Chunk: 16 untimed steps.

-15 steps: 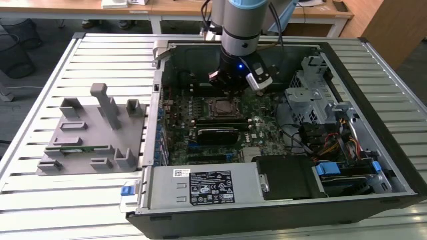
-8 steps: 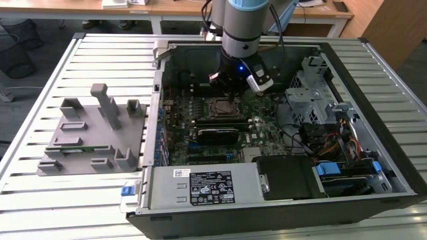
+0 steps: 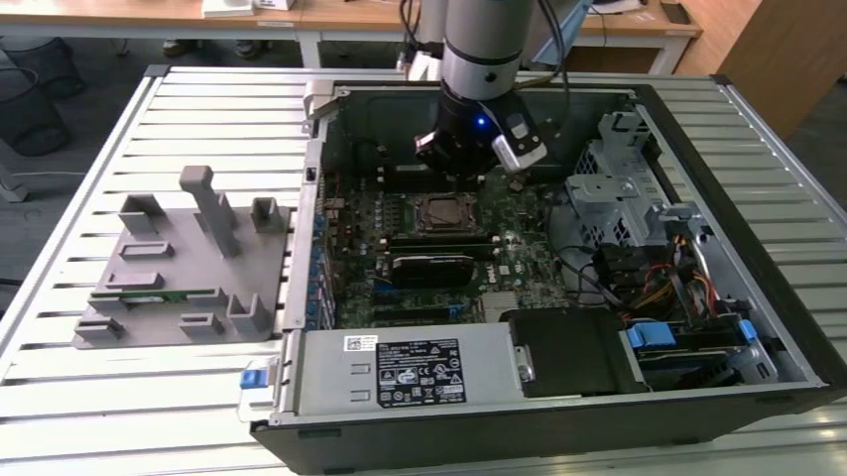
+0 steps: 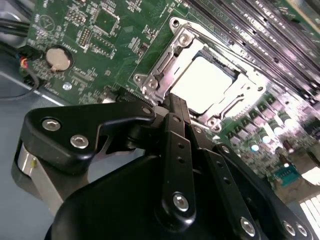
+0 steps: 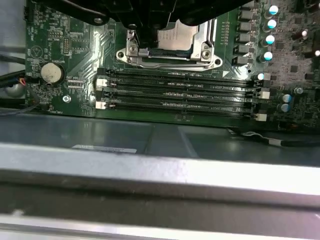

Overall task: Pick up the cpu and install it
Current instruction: 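Install the second cpu locking lever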

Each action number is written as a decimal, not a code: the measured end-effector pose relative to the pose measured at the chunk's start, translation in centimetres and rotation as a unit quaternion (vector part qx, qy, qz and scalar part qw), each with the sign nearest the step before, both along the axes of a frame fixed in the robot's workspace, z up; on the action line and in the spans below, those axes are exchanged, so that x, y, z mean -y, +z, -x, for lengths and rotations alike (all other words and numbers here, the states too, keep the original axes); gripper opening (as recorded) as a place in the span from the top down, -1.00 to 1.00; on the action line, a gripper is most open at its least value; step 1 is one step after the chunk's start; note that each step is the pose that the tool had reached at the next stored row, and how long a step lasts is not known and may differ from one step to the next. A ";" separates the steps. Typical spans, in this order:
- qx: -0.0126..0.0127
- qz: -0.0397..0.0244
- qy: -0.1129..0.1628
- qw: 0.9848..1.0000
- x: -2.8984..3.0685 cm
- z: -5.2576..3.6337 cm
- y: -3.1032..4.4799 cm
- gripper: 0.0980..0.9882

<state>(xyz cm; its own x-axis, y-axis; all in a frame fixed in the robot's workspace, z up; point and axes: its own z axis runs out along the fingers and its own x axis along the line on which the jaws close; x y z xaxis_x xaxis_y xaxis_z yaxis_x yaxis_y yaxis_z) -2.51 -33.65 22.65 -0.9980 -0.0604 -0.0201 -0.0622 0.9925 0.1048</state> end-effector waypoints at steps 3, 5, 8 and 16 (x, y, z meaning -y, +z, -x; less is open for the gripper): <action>0.000 0.000 0.000 1.000 0.06 0.00 0.28 0.98; 0.000 0.000 0.000 1.000 0.34 0.00 0.28 0.98; 0.000 0.000 0.000 1.000 0.68 0.00 0.28 0.98; 0.000 0.000 0.000 1.000 2.08 0.00 0.19 0.98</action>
